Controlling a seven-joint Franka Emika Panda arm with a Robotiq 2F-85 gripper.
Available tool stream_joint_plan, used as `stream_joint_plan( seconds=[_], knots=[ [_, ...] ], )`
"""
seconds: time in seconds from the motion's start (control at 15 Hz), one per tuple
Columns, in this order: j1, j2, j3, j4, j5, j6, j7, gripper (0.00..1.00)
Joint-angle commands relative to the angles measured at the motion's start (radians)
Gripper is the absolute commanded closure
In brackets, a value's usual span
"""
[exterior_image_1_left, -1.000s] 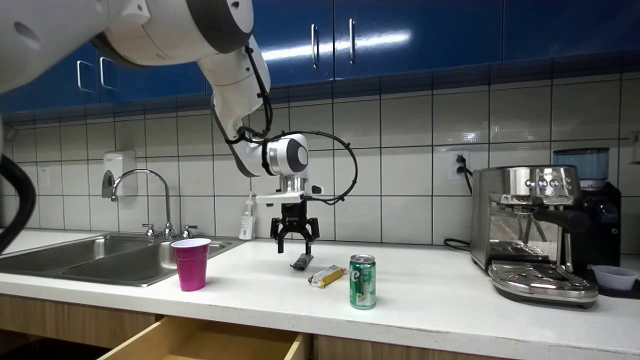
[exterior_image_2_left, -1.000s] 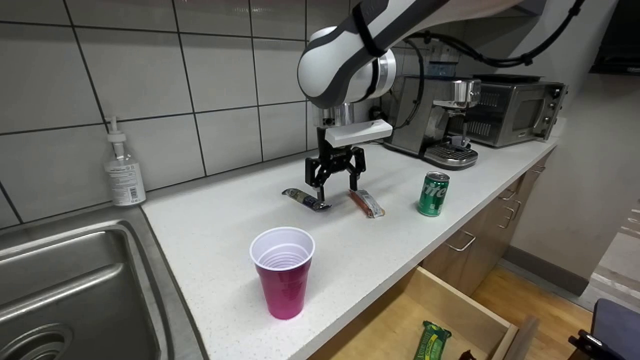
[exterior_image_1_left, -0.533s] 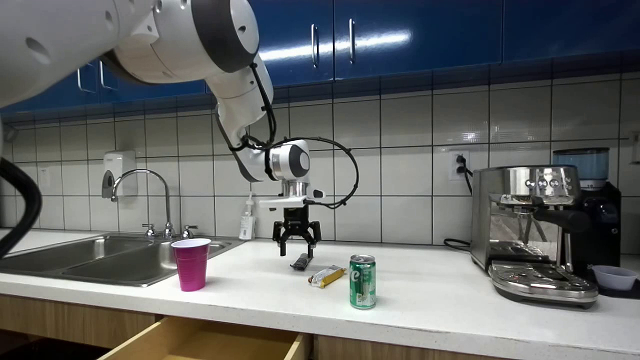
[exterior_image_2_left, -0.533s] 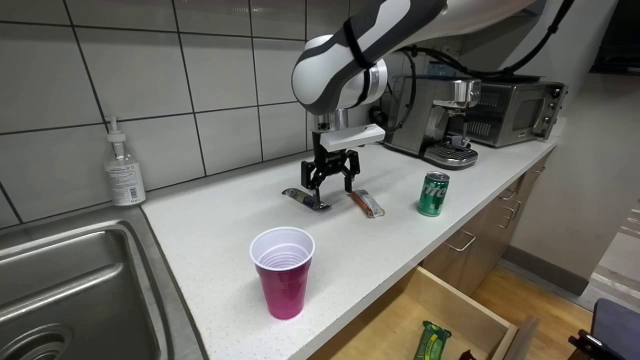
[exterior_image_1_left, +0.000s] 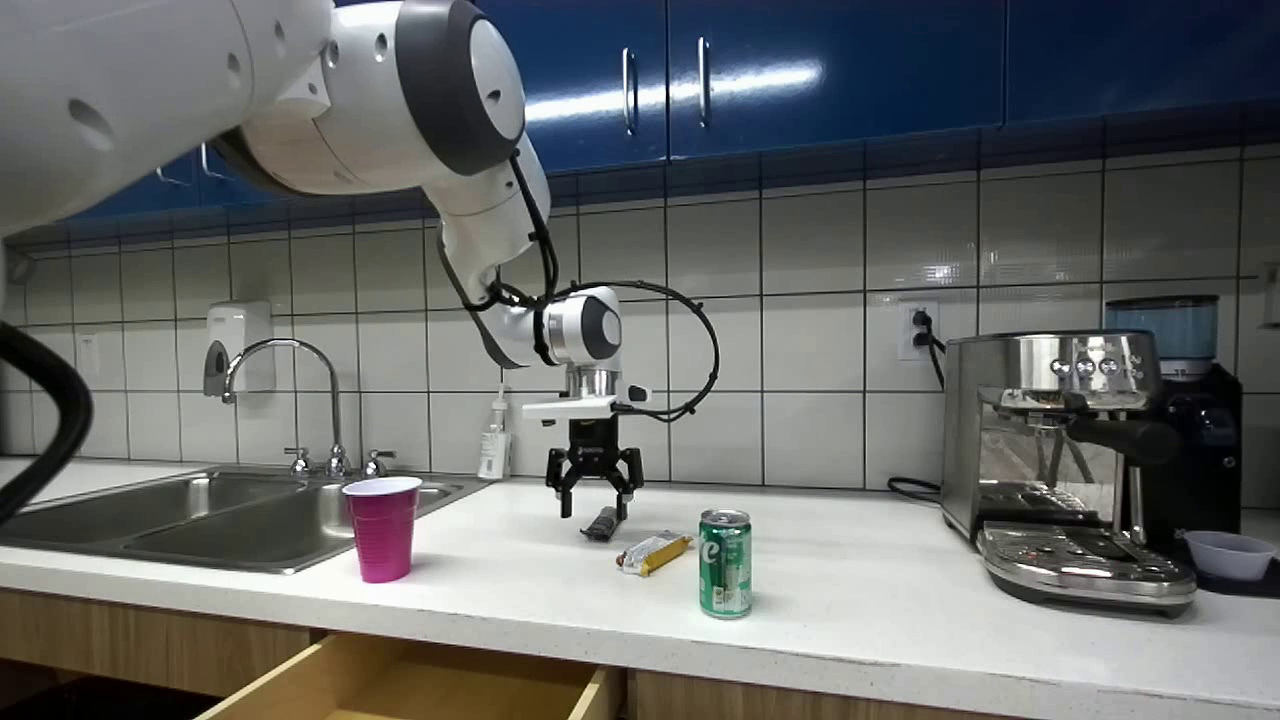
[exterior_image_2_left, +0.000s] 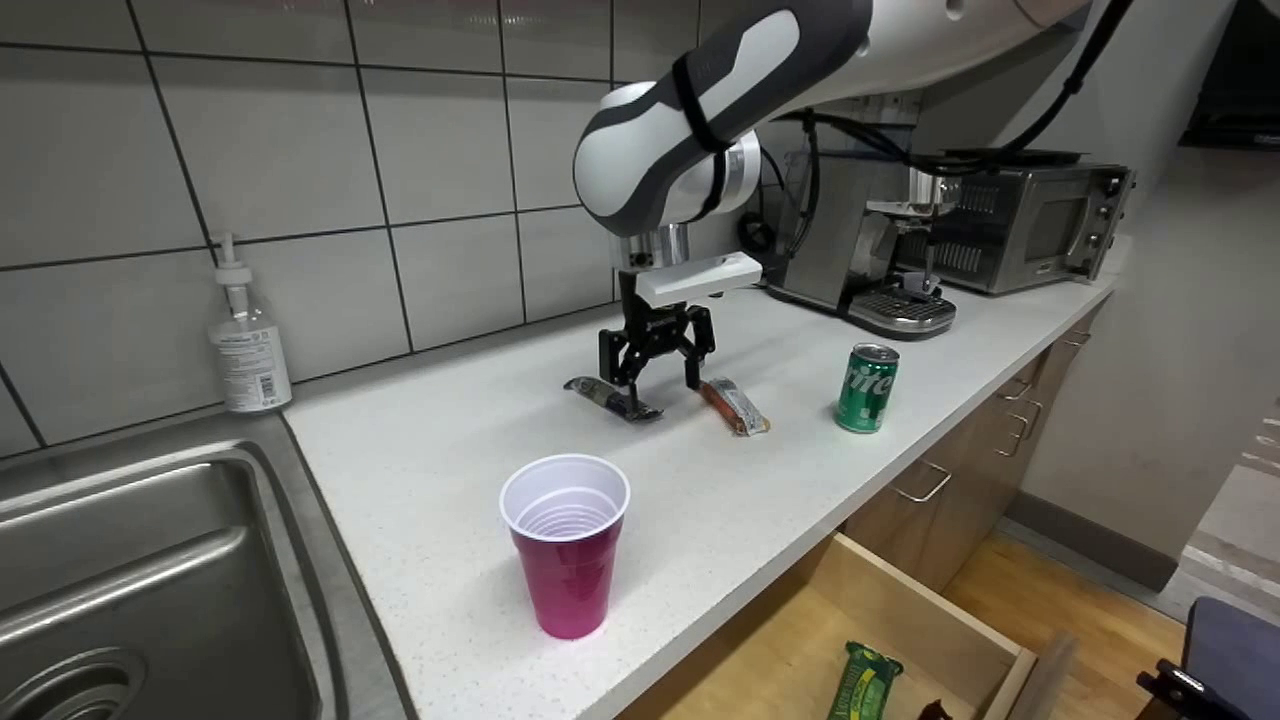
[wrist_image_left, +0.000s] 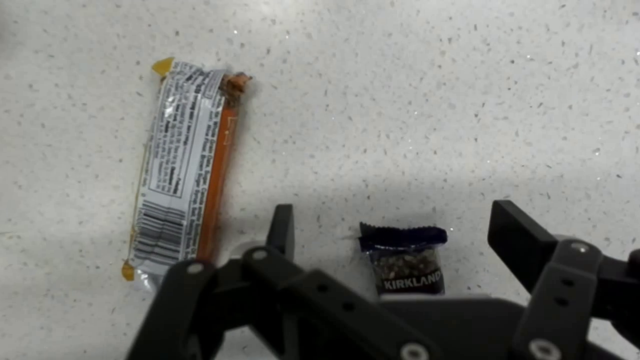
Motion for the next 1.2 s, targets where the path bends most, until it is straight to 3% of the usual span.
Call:
stream_joint_plan(
  seconds=[0.0, 1.13],
  knots=[
    [-0.013, 0.048, 0.008, 0.088, -0.007, -0.07, -0.036, 0.0],
    [-0.02, 0.148, 0.014, 0.211, -0.006, -0.071, -0.09, 0.0]
  ],
)
